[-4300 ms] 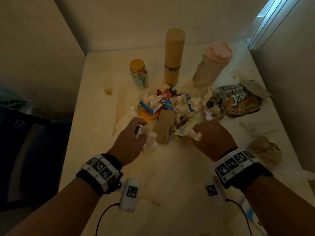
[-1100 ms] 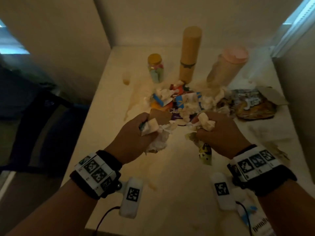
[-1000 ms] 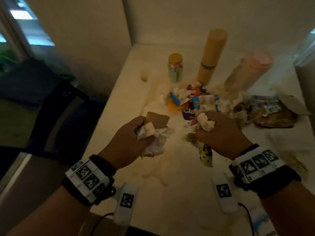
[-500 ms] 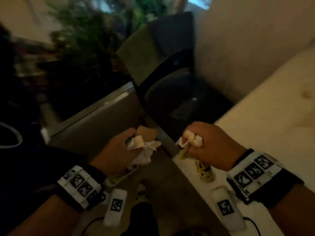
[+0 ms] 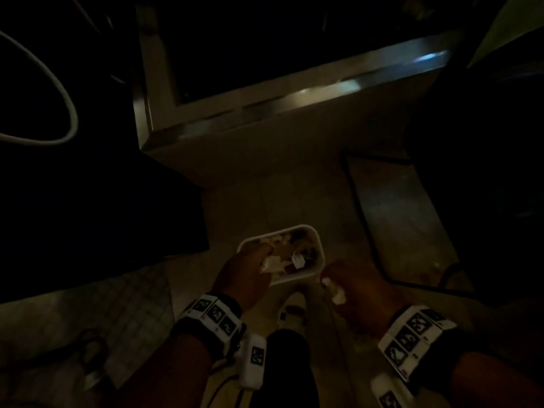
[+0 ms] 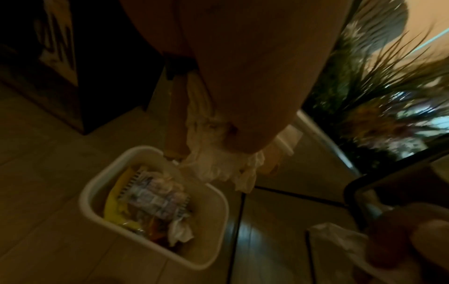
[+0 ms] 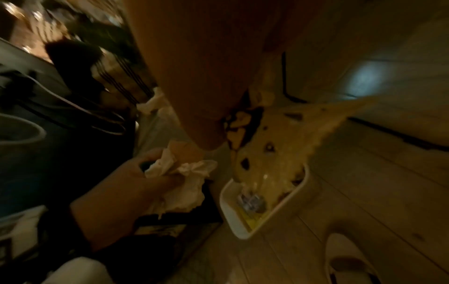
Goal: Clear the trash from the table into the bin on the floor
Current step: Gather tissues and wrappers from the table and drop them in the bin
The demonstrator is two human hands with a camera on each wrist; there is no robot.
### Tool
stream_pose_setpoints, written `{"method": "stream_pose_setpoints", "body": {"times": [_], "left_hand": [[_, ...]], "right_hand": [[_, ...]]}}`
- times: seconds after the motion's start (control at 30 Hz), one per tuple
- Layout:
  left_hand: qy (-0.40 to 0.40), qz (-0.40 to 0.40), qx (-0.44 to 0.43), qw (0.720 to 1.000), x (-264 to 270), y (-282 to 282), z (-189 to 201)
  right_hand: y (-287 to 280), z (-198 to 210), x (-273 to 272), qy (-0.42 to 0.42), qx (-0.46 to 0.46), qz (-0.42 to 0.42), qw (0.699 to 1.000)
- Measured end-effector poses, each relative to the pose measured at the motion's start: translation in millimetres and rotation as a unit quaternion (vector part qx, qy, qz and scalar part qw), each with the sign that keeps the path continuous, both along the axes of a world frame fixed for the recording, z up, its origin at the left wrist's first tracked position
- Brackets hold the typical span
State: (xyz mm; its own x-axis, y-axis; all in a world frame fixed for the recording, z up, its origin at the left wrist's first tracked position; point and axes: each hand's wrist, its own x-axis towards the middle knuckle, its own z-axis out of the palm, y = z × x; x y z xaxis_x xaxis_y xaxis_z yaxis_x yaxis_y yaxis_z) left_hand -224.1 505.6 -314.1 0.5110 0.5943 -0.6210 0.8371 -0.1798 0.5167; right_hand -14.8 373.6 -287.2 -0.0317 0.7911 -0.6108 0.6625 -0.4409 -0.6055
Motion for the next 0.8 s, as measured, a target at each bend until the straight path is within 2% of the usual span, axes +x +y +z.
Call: {"method": "stream_pose_setpoints", "body": {"times": [0.1, 0.2, 0.3, 0.4, 0.5, 0.6, 0.7, 0.8], "left_hand": [[0.016, -0.039, -0.004, 0.999, -5.4, 4.4, -58.2], [0.022, -0.072, 0.009, 0.997, -11.8, 11.6, -108.8], [0.019, -0.068, 0.026, 0.997, -14.9, 23.6, -148.6], [0.014, -0.113, 0.055, 0.992, -8.6, 32.6, -174.0], [0.033, -0.151, 0.014, 0.988, -5.3, 32.1, -199.1], [0.053, -0.156, -0.010, 0.986, -13.0, 27.3, -227.6], [0.073, -0.151, -0.039, 0.985, -15.6, 23.7, -235.1], [0.116, -0.178, -0.012, 0.977, -12.8, 21.3, -232.2]], "right_hand": [[7.8, -52.6, -16.8, 0.002, 0.046, -0.006, 0.999], [23.7, -105.5, -28.9, -0.012, 0.058, 0.039, 0.998], [38.8, -147.1, -30.2, -0.040, 0.072, 0.084, 0.993], [55.8, -184.2, -26.4, -0.030, 0.073, 0.108, 0.991], [69.2, -212.4, -25.3, -0.048, 0.068, 0.126, 0.989], [76.6, -230.0, -24.6, -0.103, 0.083, 0.172, 0.976], [83.8, -242.7, -26.2, -0.156, 0.059, 0.184, 0.969], [84.7, -244.2, -37.9, -0.176, 0.063, 0.158, 0.970]]}}
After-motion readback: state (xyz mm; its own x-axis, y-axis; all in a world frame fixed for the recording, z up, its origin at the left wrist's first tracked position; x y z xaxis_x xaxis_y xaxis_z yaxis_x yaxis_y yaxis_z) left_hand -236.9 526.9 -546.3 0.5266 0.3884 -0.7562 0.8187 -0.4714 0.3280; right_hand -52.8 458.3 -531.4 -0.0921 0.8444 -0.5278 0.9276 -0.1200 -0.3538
